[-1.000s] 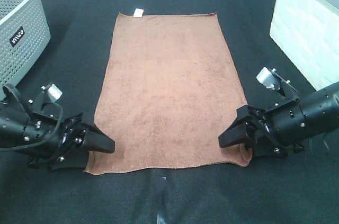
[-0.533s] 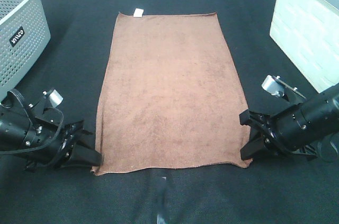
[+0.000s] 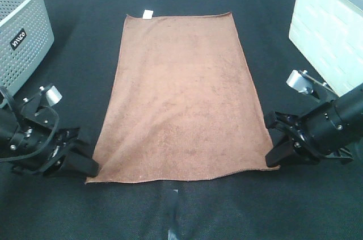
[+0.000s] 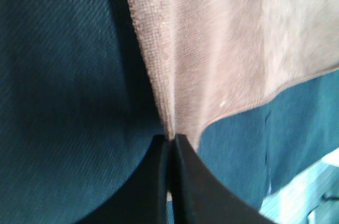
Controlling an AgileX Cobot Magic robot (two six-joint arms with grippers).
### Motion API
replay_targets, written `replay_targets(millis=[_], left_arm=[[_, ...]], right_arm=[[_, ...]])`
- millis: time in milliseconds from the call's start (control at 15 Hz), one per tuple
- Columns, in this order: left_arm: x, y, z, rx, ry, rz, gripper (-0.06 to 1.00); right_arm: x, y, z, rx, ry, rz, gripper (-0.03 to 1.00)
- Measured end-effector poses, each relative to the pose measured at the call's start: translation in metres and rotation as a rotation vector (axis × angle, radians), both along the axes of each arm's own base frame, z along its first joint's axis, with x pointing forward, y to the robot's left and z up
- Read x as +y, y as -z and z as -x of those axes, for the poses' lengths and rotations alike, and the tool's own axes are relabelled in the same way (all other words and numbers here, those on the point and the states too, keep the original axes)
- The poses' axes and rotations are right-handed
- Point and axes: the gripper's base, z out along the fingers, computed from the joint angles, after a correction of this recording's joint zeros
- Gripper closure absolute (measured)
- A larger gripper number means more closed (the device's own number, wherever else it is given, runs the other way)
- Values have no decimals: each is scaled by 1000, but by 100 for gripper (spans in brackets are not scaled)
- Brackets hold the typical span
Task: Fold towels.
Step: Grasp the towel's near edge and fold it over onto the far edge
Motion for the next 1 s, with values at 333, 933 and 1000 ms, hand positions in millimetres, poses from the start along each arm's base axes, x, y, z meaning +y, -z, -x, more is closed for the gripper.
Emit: replay_targets(millis=[333, 933, 1000], left_arm=[[8, -18, 28, 6, 25, -48, 94], [21, -33, 101, 31, -52, -25, 94], [21, -36, 100, 21, -70, -21, 94]], right_arm=[[-3, -6, 30, 60, -17, 7, 97], [-6, -19, 100, 84, -19, -25, 97], [-6, -20, 100, 77, -20, -25, 97]])
